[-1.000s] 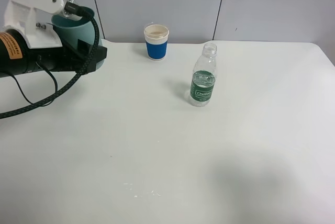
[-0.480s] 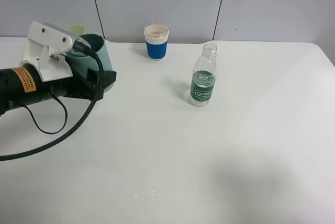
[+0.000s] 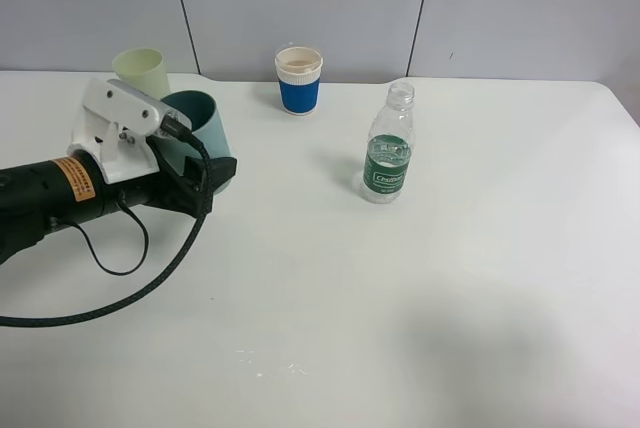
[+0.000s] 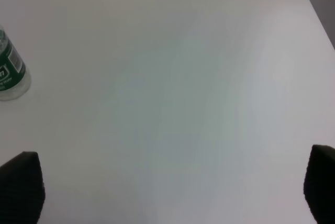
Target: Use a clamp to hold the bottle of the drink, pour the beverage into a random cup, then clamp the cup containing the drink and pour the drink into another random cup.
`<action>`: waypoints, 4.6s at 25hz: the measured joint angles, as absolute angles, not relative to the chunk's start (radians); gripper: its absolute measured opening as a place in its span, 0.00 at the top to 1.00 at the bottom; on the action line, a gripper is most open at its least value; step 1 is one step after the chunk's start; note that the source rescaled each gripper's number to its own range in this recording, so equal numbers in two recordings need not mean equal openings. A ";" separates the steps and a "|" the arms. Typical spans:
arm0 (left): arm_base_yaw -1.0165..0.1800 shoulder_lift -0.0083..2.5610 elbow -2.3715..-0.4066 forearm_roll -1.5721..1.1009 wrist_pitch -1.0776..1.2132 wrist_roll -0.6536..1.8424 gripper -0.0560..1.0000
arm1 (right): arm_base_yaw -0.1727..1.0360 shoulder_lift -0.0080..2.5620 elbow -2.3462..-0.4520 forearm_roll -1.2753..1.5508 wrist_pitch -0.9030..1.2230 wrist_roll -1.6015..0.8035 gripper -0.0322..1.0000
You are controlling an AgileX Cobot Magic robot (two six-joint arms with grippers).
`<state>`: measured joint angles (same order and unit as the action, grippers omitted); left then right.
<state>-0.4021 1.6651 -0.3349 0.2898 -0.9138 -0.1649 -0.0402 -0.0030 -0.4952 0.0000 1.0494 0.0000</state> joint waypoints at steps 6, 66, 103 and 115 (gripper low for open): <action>-0.402 1.834 -0.335 0.290 -1.131 -0.102 0.92 | -0.040 -0.003 -0.495 0.000 1.049 0.000 0.00; -0.402 1.355 -0.068 0.089 -1.179 -0.067 0.20 | -0.040 -0.003 -0.495 0.000 1.049 0.000 0.00; -0.402 0.187 -0.556 0.179 0.346 -0.023 0.20 | -0.040 -0.003 -0.495 0.000 1.049 0.000 0.00; -0.402 0.184 -0.715 0.485 1.035 -0.335 0.20 | -0.040 -0.003 -0.495 0.000 1.049 0.000 0.00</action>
